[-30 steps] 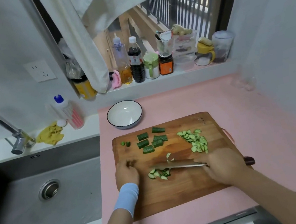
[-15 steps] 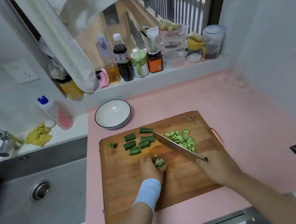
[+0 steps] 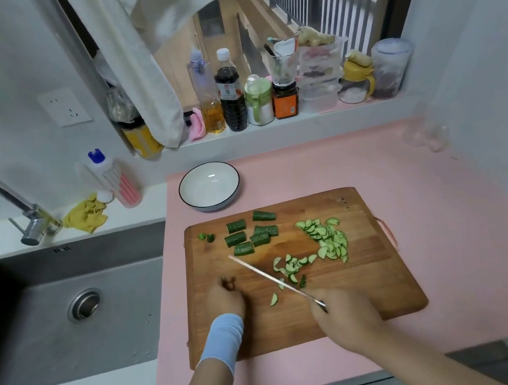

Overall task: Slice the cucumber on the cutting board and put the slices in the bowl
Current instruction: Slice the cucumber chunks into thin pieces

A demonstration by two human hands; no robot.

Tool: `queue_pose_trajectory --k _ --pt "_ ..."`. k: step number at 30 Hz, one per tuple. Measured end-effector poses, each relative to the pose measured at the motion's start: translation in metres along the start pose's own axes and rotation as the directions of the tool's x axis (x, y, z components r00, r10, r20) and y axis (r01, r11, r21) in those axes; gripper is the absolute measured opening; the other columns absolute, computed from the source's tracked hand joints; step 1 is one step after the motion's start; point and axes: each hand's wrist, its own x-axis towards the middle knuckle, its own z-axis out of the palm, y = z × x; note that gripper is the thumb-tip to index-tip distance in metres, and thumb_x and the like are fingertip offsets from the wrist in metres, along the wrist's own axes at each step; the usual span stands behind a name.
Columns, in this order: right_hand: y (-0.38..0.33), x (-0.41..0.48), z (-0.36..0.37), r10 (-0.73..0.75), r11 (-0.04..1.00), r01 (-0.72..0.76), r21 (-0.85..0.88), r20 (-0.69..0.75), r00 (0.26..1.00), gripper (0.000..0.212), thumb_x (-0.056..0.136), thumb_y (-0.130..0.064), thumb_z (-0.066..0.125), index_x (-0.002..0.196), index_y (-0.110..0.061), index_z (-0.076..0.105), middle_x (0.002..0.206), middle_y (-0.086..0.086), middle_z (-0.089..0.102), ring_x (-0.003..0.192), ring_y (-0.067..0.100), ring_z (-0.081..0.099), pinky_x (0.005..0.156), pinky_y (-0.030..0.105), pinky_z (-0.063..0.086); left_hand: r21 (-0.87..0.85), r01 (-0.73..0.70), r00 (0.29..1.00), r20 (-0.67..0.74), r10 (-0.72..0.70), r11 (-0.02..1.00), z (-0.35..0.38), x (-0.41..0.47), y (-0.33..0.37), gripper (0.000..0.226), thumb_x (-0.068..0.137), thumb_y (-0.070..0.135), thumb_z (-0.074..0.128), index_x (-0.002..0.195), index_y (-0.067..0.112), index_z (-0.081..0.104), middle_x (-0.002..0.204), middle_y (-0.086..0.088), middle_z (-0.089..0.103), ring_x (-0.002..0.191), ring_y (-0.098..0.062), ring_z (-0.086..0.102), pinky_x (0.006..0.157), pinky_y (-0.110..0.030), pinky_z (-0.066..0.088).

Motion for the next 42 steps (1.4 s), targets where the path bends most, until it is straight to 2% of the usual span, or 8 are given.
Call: queue_pose_trajectory --k 3,9,14,20,27,32,39,42 --pt "-0.004 -0.011 0.02 -0.137 0.978 0.128 -0.164 -0.045 0.99 0.044 0.098 -0.031 0.045 0.14 -0.041 0.055 0.097 -0.007 0.075 0.08 0.013 0.065 0.065 0.027 0.041 0.033 0.028 0.994 -0.11 -0.024 0.999 -0.015 0.0 -0.009 0.019 0.09 0.027 0.042 0.076 0.026 0.056 0.077 0.004 0.057 0.071 -0.023 0.053 0.082 -0.035 0.044" --pt "-0.005 -0.024 0.049 -0.212 0.909 0.147 -0.39 -0.129 0.969 0.043 0.062 -0.031 0.084 0.105 -0.035 0.078 0.056 -0.007 0.062 0.04 0.012 0.055 0.035 0.022 0.04 -0.196 -0.027 0.999 0.025 0.032 0.98 -0.034 0.002 -0.029 0.029 0.08 0.011 0.048 0.08 0.034 0.067 0.083 0.017 0.068 0.084 -0.016 0.061 0.095 -0.04 0.045" --pt "0.002 -0.035 0.05 -0.269 0.901 0.18 -0.395 -0.181 0.946 0.04 0.07 -0.038 0.085 0.108 -0.032 0.077 0.056 -0.006 0.06 0.044 0.013 0.055 0.039 0.023 0.04 -0.405 0.139 0.972 0.23 -0.046 0.904 -0.053 0.014 -0.032 0.028 0.08 0.002 0.043 0.084 0.004 0.071 0.079 -0.01 0.071 0.055 -0.024 0.059 0.055 -0.026 0.048" --pt "0.006 -0.045 0.067 -0.279 0.91 0.214 -0.354 -0.142 0.95 0.042 0.087 -0.049 0.047 0.114 -0.032 0.074 0.062 -0.007 0.06 0.053 0.013 0.058 0.044 0.024 0.042 0.049 -0.211 0.947 0.259 0.192 0.976 -0.056 0.012 -0.042 0.028 0.084 0.026 0.06 0.057 0.018 0.058 0.055 0.004 0.056 0.062 -0.018 0.05 0.063 -0.025 0.045" --pt "0.021 -0.039 0.081 -0.205 0.947 0.187 -0.262 -0.043 0.978 0.054 0.074 -0.048 0.073 0.125 -0.032 0.067 0.079 -0.005 0.065 0.066 0.015 0.064 0.05 0.027 0.052 0.235 -0.217 0.971 0.151 0.185 0.947 -0.044 0.005 -0.032 0.036 0.089 0.027 0.051 0.06 0.008 0.058 0.059 -0.009 0.058 0.064 -0.028 0.054 0.06 -0.029 0.041" --pt "0.03 -0.04 0.068 -0.11 0.983 0.111 -0.144 0.013 0.994 0.057 0.096 -0.048 0.058 0.15 -0.038 0.042 0.119 0.0 0.063 0.109 0.02 0.061 0.088 0.031 0.05 0.236 -0.24 0.968 0.128 0.214 0.942 -0.032 0.005 -0.022 0.036 0.09 0.027 0.049 0.058 0.011 0.053 0.058 -0.008 0.057 0.06 -0.026 0.052 0.058 -0.028 0.04" --pt "0.06 -0.02 0.042 0.011 0.995 -0.012 -0.102 -0.005 1.0 0.057 0.096 -0.048 0.06 0.15 -0.041 0.041 0.131 -0.004 0.058 0.119 0.015 0.054 0.094 0.029 0.048 0.052 -0.307 0.928 0.237 0.287 0.95 0.003 0.002 0.001 0.012 0.096 0.019 0.054 0.094 0.02 0.066 0.086 0.005 0.064 0.081 -0.017 0.057 0.075 -0.025 0.039" --pt "0.073 -0.01 0.023 0.037 0.993 -0.042 -0.111 -0.045 0.998 0.055 0.096 -0.046 0.062 0.148 -0.041 0.044 0.129 -0.004 0.06 0.116 0.016 0.056 0.092 0.031 0.05 -0.054 -0.284 0.917 0.278 0.287 0.957 0.022 0.005 0.014 0.028 0.095 0.009 0.052 0.117 0.021 0.064 0.097 0.018 0.063 0.1 -0.013 0.06 0.091 -0.025 0.042"
